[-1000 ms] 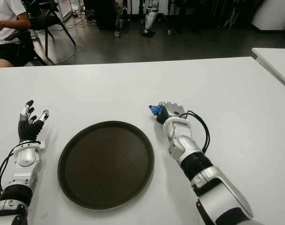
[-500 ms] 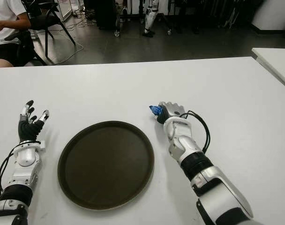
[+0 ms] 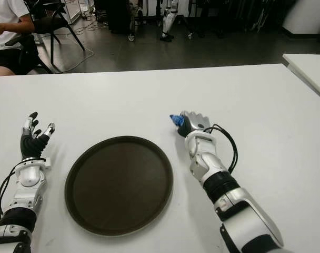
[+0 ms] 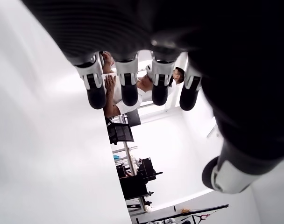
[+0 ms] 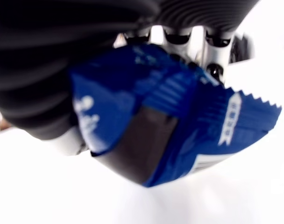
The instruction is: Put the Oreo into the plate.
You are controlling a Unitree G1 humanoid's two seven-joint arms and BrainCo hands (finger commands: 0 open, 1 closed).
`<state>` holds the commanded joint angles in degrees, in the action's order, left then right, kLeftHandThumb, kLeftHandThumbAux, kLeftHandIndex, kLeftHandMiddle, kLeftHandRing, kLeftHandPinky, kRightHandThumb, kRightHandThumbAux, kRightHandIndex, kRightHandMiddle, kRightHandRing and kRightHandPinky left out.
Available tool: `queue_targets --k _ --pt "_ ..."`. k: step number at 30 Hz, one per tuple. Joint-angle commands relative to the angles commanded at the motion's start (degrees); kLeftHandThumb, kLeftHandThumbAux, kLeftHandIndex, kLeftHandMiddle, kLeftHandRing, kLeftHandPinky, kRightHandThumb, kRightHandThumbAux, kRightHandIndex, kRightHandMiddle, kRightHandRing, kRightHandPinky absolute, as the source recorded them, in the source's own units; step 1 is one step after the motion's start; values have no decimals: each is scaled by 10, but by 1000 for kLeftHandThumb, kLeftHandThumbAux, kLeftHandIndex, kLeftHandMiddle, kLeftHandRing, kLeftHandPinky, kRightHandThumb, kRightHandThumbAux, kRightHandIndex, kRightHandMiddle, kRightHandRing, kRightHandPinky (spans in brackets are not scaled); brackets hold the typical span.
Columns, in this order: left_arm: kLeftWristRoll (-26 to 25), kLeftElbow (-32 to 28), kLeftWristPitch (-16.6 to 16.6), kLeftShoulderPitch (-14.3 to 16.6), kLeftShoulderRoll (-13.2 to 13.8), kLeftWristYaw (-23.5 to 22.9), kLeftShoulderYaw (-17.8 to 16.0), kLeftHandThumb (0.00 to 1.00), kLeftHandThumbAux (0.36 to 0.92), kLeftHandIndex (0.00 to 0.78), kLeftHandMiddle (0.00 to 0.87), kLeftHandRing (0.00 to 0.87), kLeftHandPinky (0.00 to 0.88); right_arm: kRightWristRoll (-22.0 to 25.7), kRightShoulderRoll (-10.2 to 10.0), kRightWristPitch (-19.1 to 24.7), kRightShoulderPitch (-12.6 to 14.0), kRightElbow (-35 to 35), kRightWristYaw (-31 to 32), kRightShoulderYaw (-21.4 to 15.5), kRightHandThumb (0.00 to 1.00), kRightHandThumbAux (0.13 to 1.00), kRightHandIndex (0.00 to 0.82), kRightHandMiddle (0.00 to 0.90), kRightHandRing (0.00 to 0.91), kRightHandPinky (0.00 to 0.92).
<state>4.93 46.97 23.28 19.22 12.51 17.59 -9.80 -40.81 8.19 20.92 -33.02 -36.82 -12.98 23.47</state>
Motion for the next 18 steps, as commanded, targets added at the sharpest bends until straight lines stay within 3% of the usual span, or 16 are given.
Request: queue_targets --k 7,13,18 --pt "-2 4 4 2 -2 2 -3 0 655 38 27 1 11 19 -12 -24 4 -5 -52 -24 703 720 440 790 796 795" --pt "-7 7 9 2 -4 -1 -7 11 691 28 24 8 28 29 -16 -35 4 -7 -66 -33 702 719 441 794 797 793" --pt "-8 8 8 3 -4 -1 -7 10 689 27 19 2 22 32 -17 -38 4 -8 -70 -36 702 719 441 793 792 787"
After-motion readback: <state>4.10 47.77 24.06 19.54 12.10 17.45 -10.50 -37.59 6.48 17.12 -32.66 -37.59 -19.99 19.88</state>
